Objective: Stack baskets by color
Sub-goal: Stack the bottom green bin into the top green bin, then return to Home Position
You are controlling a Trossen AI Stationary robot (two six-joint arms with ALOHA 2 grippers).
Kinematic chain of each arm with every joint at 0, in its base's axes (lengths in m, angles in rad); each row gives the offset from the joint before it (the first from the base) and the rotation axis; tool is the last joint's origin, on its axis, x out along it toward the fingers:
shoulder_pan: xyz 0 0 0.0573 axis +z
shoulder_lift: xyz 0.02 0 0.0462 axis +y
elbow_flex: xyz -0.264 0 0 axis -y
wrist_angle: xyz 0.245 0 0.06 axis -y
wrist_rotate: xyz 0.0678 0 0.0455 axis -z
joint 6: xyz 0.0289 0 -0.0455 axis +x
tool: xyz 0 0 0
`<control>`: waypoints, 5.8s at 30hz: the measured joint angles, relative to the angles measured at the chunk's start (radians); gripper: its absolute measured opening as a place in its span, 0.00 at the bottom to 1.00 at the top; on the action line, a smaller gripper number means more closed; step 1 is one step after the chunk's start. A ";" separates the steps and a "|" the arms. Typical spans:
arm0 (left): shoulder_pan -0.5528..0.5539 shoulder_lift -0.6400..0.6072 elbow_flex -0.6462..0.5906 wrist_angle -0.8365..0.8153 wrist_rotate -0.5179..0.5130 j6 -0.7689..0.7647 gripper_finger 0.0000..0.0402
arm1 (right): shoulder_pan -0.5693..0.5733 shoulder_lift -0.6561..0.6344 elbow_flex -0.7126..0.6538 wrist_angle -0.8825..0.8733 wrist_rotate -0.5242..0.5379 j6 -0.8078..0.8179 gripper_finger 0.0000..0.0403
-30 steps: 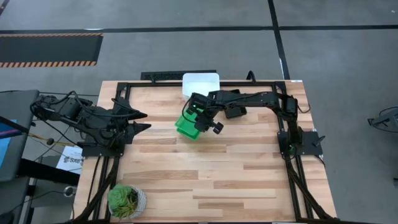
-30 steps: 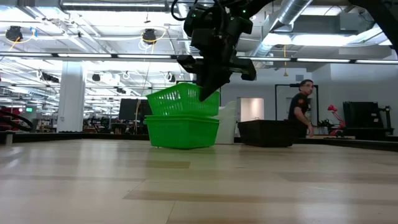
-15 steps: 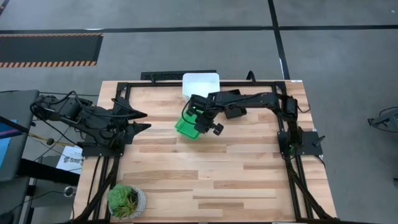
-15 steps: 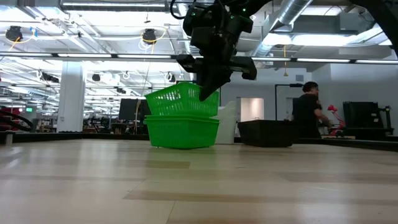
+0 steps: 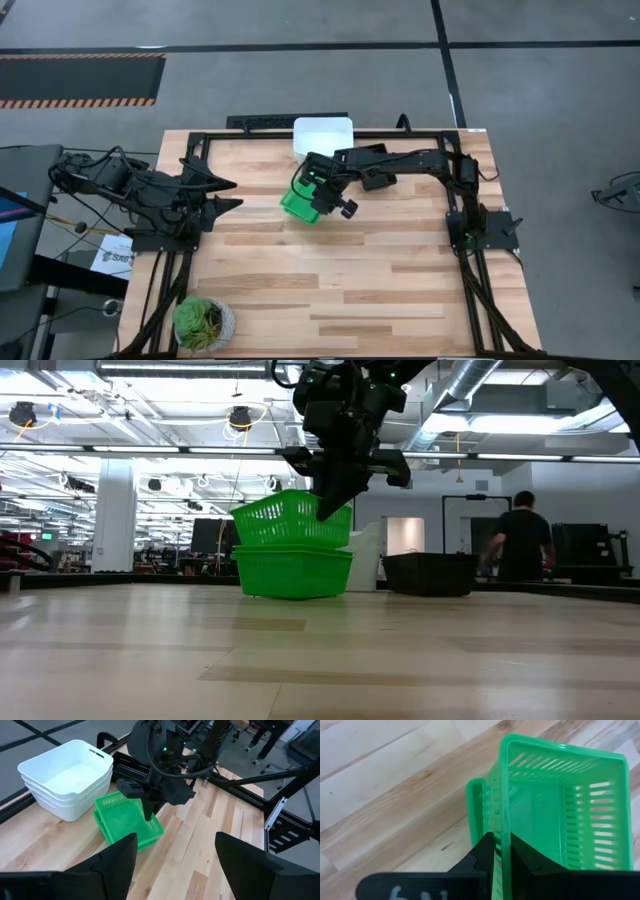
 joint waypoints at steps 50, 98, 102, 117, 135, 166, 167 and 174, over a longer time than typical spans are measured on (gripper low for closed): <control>0.000 0.001 0.000 -0.044 0.012 0.008 0.64 | 0.014 -0.002 0.000 0.025 0.156 0.166 0.14; 0.000 -0.085 -0.024 0.018 -0.139 0.375 0.64 | 0.093 -1.211 -0.427 -0.084 0.102 0.965 0.51; 0.000 -0.249 -0.153 0.208 0.062 0.460 0.64 | 0.104 -1.515 -0.798 0.242 0.097 1.054 0.51; 0.000 -0.841 -0.810 0.608 0.197 0.361 0.64 | 0.083 -2.008 -1.490 0.771 0.140 1.272 0.51; 0.003 -0.830 -1.220 1.046 0.312 0.393 0.64 | 0.072 -1.986 -1.688 0.939 0.159 1.282 0.52; 0.006 -0.833 -1.223 1.030 0.269 0.456 0.64 | 0.070 -1.978 -1.690 0.847 0.163 1.092 0.52; 0.006 -0.833 -1.223 1.030 0.269 0.456 0.64 | 0.070 -1.978 -1.690 0.847 0.163 1.092 0.52; 0.006 -0.833 -1.223 1.030 0.270 0.456 0.64 | 0.070 -1.978 -1.691 0.847 0.163 1.093 0.51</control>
